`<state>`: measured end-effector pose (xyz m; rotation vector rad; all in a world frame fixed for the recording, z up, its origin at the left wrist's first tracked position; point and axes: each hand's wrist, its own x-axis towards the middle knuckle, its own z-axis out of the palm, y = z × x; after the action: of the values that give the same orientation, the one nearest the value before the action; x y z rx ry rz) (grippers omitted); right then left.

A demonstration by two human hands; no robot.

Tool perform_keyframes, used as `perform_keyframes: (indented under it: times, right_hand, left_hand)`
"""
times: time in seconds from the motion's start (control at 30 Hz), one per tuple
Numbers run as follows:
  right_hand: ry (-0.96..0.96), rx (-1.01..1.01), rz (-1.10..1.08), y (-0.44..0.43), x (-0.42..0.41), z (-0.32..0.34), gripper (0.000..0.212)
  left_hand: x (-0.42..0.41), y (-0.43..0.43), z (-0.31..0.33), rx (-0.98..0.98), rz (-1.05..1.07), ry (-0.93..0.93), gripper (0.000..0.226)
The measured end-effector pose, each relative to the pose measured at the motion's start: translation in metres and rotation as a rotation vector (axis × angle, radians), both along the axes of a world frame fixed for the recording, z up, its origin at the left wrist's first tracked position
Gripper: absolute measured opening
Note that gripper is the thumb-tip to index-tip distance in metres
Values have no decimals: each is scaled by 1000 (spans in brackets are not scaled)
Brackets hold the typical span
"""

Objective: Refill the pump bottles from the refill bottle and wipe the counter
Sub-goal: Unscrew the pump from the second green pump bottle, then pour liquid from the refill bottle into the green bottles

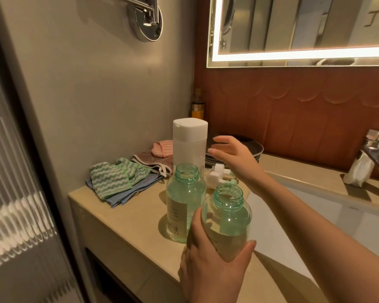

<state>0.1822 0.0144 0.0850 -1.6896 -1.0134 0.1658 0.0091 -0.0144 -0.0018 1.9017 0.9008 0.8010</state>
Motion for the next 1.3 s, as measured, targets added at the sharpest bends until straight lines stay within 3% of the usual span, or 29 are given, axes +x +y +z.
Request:
perform_keyframes:
  times: [0.17, 0.4, 0.5, 0.7, 1.07, 1.3]
  right_hand:
    - [53, -114, 303, 21, -9, 16, 78]
    - [261, -163, 410, 37, 0, 1, 77]
    - [237, -145, 364, 36, -1, 1, 64]
    - [174, -7, 213, 30, -7, -2, 61]
    - [157, 278, 41, -24, -8, 38, 74]
    - [71, 221, -71, -98, -17, 44, 84]
  left_hand:
    - [1, 1, -1, 18, 15, 22, 106]
    - [1, 1, -1, 42, 39, 12, 107]
    - [2, 1, -2, 49, 51, 9, 109]
    - [1, -1, -3, 44, 71, -13, 107]
    - [6, -4, -9, 122, 118, -78, 99]
    - [11, 5, -16, 138, 78, -140, 104]
